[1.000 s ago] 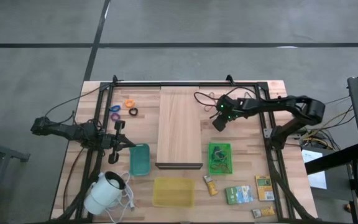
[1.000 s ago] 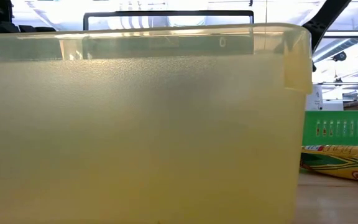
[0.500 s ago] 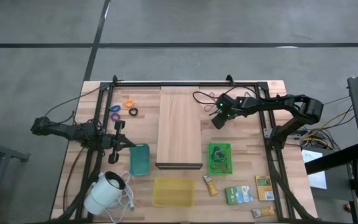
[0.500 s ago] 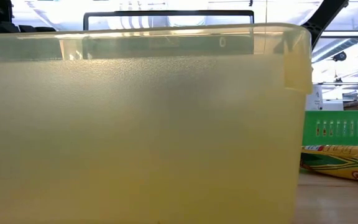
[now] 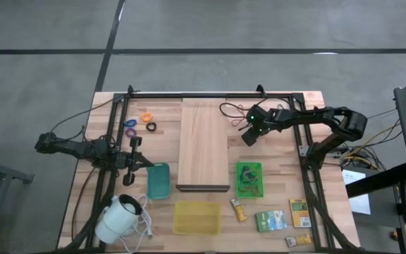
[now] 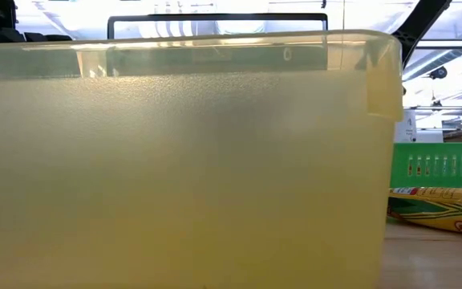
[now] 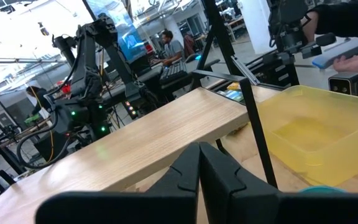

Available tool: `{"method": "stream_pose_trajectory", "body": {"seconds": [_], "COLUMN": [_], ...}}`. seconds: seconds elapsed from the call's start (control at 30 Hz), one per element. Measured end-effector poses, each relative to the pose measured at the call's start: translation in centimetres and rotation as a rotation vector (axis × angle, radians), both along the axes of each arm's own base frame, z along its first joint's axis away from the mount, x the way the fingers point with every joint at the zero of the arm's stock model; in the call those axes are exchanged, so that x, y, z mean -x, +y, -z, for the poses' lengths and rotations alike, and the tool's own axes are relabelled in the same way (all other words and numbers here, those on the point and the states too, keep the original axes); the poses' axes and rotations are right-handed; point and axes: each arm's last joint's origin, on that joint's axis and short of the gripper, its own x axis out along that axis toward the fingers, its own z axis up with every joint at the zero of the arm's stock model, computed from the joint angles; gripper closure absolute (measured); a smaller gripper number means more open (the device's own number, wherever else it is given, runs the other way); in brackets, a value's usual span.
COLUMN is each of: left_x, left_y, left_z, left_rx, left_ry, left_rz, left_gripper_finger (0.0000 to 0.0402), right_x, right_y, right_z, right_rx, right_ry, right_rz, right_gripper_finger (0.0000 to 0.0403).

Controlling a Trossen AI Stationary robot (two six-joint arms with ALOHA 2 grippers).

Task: Pick & Place Office Desk Supplies
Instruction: Put the bottom green rubber band into the green bin

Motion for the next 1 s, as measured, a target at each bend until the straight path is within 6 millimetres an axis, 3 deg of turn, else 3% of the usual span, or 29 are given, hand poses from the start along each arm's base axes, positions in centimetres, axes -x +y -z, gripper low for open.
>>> {"method": "stream_pose_trajectory", "body": {"seconds": [0.47,1.0], "left_x": [0.0,0.0], "left_y": [0.0,0.0], "left_z": [0.0,0.0], "left_rx": [0.000,0.000], "left_ry": [0.000,0.000], "left_rz": [0.000,0.001], "left_gripper_finger": [0.0390,0.0390], "right_x": [-0.1,-0.1], "right_y": [0.1,0.2], "right_z": [0.1,-1.8], "right_rx": [-0.009,0.013], "right_ry": [-0.009,-0.069], "right_rz": [-0.002,-0.006], "right_gripper_finger": [0.0390,0.0394]}}
